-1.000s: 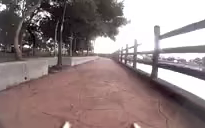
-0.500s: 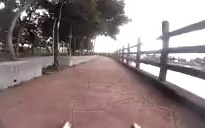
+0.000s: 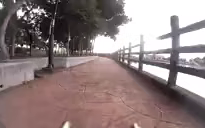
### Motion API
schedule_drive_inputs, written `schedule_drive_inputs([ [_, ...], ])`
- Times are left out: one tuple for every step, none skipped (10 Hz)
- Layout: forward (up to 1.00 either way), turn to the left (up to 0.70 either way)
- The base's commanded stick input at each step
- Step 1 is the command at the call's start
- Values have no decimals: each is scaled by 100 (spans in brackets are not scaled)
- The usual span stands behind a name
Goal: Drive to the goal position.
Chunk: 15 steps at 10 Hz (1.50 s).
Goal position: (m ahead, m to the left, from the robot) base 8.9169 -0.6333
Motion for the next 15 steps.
schedule_drive_inputs([
  [70, 0],
  [70, 0],
  [70, 0],
  [70, 0],
  [70, 0],
  [70, 0],
  [70, 0],
  [70, 0],
  [70, 0],
  [70, 0],
  [70, 0],
  [70, 0],
  [70, 0],
  [70, 0],
  [70, 0],
])
